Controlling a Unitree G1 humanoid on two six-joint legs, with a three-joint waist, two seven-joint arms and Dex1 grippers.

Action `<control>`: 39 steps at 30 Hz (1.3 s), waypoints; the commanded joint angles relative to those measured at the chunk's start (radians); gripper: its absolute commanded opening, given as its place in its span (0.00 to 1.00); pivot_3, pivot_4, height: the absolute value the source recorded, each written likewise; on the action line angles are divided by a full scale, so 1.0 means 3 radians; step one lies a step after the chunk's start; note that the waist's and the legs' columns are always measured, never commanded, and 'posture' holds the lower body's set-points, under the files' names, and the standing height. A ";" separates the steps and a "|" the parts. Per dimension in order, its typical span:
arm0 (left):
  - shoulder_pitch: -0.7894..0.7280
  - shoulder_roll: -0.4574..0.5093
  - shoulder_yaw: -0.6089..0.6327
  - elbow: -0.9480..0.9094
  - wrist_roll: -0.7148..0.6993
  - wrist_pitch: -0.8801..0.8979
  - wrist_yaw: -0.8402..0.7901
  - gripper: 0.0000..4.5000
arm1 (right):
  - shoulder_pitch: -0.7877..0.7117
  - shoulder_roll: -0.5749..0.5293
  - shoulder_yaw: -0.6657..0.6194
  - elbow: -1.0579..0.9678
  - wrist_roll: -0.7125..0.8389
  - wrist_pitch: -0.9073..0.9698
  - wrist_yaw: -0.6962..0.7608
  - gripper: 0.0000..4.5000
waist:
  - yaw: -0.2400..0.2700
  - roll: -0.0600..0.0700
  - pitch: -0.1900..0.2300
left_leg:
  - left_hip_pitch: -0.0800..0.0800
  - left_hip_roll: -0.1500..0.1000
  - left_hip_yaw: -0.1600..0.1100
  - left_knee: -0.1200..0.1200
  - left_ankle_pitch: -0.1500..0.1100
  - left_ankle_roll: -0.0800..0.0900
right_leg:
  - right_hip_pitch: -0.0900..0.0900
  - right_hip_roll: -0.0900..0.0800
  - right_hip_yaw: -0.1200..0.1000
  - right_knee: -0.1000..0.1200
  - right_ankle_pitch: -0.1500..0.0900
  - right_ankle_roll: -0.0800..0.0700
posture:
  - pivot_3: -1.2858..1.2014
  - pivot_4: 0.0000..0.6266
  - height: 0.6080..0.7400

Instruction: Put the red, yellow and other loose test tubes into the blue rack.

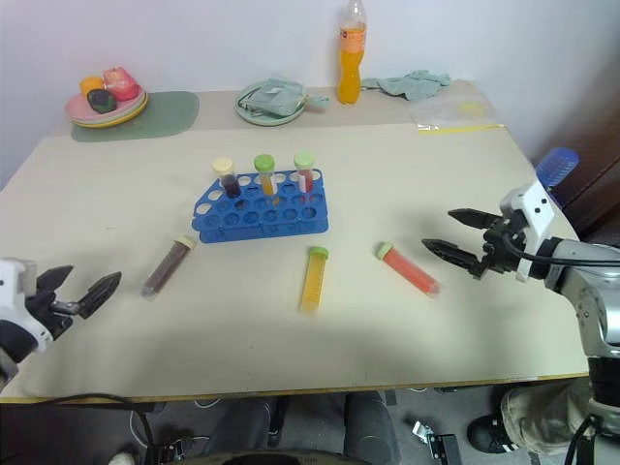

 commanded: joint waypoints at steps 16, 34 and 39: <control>-0.0545 -0.0029 -0.0358 -0.0339 -0.0308 0.0015 0.0054 1.00 | -0.0408 -0.0079 0.0347 -0.0386 -0.0218 0.0304 -0.0324 1.00 | 0.0004 0.0001 0.0000 | 0.0000 -0.0001 0.0000 0.0000 0.0000 0.0000 | -0.0001 0.0000 0.0000 0.0000 0.0000 0.0000 | 0.52 0.24 1.00; -0.1191 0.0164 -0.2663 -0.0513 0.0173 -0.0279 -0.0919 1.00 | -0.1862 -0.0284 0.1876 -0.0496 -0.0131 0.3010 -0.0599 1.00 | -0.0004 0.0007 0.0004 | -0.0023 -0.0013 0.0002 0.0004 -0.0001 0.0002 | -0.0019 0.0000 -0.0001 -0.0002 0.0001 0.0000 | 0.52 0.24 1.00; -0.1224 0.0074 -0.2823 -0.0525 0.0186 -0.0360 -0.0993 1.00 | -0.2076 -0.0162 0.2150 -0.0114 -0.0192 0.3110 -0.0612 1.00 | -0.0010 0.0008 0.0004 | -0.0034 -0.0014 0.0001 0.0004 0.0000 0.0003 | -0.0029 0.0000 -0.0002 -0.0002 0.0006 0.0010 | 0.52 0.24 1.00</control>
